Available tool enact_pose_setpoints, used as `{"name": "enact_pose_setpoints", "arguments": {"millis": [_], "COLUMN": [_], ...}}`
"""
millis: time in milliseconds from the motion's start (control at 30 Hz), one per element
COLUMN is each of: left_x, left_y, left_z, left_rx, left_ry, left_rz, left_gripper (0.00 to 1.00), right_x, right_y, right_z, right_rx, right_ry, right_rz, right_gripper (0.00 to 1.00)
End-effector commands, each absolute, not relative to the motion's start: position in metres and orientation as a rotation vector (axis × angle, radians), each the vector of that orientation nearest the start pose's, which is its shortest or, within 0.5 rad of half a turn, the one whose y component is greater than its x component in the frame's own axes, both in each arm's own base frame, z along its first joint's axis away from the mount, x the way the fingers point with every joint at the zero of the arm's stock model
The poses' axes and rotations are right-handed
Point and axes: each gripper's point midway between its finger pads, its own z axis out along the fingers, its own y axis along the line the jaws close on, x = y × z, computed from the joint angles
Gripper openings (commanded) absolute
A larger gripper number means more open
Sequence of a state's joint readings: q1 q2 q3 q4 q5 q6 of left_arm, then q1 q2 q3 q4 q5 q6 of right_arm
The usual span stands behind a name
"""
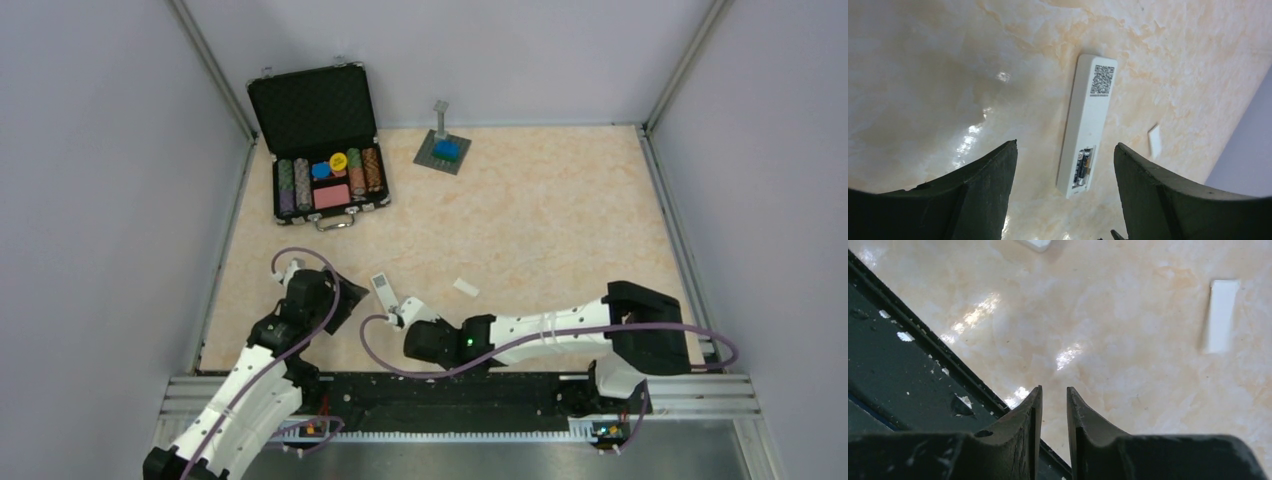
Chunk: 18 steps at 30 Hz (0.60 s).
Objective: Load the batteries into the remote control
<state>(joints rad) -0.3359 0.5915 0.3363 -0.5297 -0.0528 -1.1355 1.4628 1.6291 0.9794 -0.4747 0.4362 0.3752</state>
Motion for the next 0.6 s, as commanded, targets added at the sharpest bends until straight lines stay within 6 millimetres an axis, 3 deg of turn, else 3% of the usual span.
{"name": "enact_pose_setpoints", "arguments": {"millis": [0, 267, 367, 467, 567], "left_x": [0.206, 0.214, 0.219, 0.225, 0.232], "left_y": [-0.12, -0.125, -0.124, -0.126, -0.132], "left_z": [0.083, 0.085, 0.084, 0.09, 0.101], "left_rx": [-0.934, -0.96, -0.985, -0.972, -0.912], "left_ry": [2.221, 2.258, 2.245, 2.225, 2.214], "left_rz": [-0.792, -0.782, -0.772, -0.786, -0.821], "left_gripper": [0.75, 0.75, 0.75, 0.75, 0.75], "right_x": [0.115, 0.14, 0.158, 0.192, 0.24], "right_y": [0.324, 0.308, 0.299, 0.283, 0.262], "right_z": [0.066, 0.068, 0.074, 0.084, 0.09], "right_rx": [-1.05, -0.959, -0.868, -0.726, -0.556], "right_ry": [2.216, 2.247, 2.284, 2.319, 2.357], "right_rz": [0.187, 0.216, 0.244, 0.247, 0.215], "right_gripper": [0.24, 0.25, 0.29, 0.4, 0.51]}}
